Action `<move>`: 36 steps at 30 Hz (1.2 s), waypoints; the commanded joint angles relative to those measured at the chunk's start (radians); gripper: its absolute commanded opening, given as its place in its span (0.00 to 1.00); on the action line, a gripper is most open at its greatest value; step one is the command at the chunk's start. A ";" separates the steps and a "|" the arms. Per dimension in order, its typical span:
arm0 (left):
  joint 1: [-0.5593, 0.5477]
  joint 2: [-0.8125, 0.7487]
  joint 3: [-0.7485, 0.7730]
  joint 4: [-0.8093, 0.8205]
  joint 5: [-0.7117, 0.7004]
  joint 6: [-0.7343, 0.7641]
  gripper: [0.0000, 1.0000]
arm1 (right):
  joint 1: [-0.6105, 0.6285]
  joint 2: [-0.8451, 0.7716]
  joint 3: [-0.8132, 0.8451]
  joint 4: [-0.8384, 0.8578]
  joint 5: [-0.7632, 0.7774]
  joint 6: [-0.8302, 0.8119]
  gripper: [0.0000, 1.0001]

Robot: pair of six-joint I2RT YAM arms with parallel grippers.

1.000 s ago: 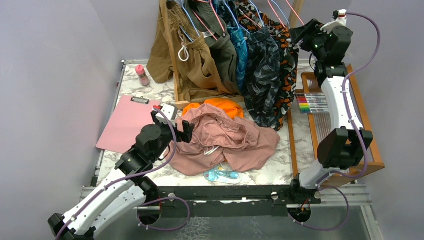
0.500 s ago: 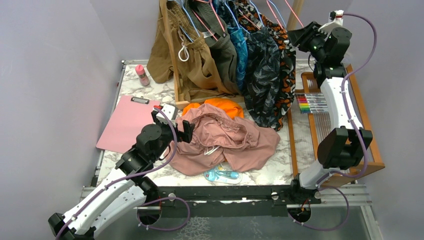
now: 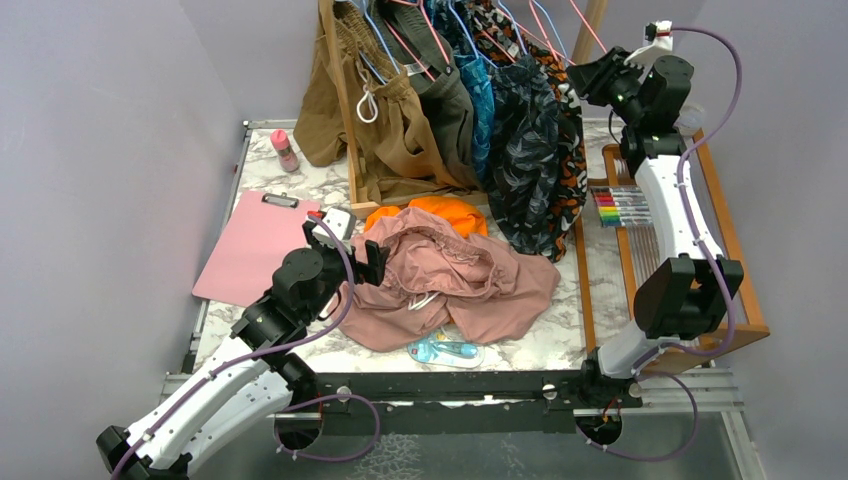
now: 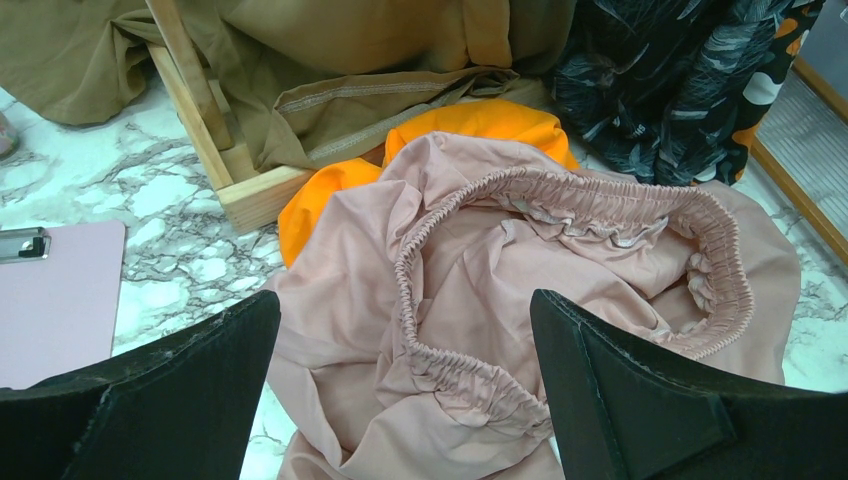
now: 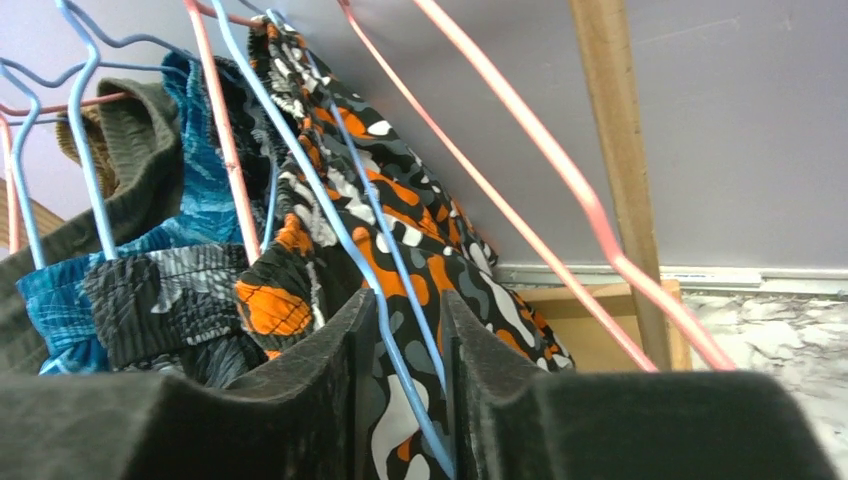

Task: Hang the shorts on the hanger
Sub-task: Pick up the hanger from the clothesline.

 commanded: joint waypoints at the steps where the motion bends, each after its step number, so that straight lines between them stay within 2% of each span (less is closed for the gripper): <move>1: -0.004 -0.008 -0.007 0.031 0.015 0.008 0.98 | 0.019 -0.047 -0.004 -0.014 -0.015 -0.048 0.27; 7: -0.004 -0.012 -0.007 0.031 0.017 0.008 0.98 | 0.049 -0.067 0.007 -0.023 -0.013 -0.097 0.13; 10: -0.004 -0.014 -0.007 0.029 0.016 0.008 0.98 | 0.058 -0.080 0.003 -0.024 -0.005 -0.109 0.01; 27: -0.004 -0.011 -0.006 0.023 0.005 0.008 0.98 | 0.060 -0.187 -0.061 0.023 0.144 -0.095 0.01; 36: -0.004 -0.014 -0.004 0.022 0.005 0.008 0.98 | 0.061 -0.265 -0.102 0.041 0.156 -0.087 0.01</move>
